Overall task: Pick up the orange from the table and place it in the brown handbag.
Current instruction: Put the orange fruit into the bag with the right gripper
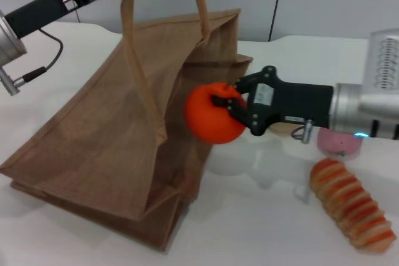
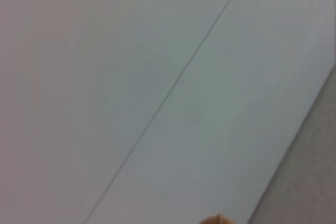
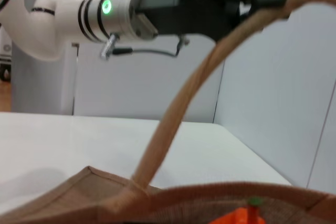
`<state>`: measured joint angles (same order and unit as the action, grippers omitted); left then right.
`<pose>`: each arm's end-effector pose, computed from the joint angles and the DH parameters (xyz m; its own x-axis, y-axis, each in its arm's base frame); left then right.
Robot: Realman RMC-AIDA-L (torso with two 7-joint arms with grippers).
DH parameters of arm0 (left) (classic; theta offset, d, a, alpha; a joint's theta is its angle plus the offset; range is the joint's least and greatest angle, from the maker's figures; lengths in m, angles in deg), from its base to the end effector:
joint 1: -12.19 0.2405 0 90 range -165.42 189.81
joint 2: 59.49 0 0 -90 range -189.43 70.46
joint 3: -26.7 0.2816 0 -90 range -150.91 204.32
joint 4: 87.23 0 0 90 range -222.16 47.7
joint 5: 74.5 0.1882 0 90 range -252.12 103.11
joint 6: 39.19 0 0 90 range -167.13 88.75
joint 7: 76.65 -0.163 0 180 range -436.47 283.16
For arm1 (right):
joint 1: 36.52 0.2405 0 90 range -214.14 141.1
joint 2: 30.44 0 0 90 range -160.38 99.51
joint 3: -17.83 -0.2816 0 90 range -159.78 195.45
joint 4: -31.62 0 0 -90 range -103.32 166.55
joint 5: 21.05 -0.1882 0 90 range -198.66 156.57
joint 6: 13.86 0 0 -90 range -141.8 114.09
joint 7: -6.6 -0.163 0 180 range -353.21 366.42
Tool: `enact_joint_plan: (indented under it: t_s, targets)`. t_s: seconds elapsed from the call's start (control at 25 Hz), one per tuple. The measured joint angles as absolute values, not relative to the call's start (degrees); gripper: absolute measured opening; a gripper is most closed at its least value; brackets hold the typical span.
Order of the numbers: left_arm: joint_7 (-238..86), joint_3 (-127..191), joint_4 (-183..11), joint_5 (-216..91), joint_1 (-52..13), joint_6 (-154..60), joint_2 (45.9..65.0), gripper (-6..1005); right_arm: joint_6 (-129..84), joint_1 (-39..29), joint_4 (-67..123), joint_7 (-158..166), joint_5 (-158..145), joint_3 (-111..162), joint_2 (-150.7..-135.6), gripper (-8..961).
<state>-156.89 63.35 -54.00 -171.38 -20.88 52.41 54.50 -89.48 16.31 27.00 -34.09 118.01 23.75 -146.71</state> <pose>-0.2152 0.3783 0.0654 0.2773 0.3604 0.8906 0.6486 -0.7541 0.1032 0.1779 0.3879 -0.0885 0.8729 0.0989 -0.4778 -0.0540 -0.9536 -0.2961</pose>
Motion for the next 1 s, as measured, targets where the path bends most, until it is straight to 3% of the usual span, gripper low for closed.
enact_joint_plan:
  t_s: [0.84,1.0]
  targets:
    - [-155.6,63.4,-54.0,-174.6,-22.2,57.5,54.60,113,-65.5,26.4,42.4,-20.9,118.2,21.6,-147.60,81]
    - [-155.6,63.4,-54.0,-174.6,-22.3,57.5,54.60,113,-57.3,26.4,46.0,-16.4,118.3,16.8,-147.66,118]
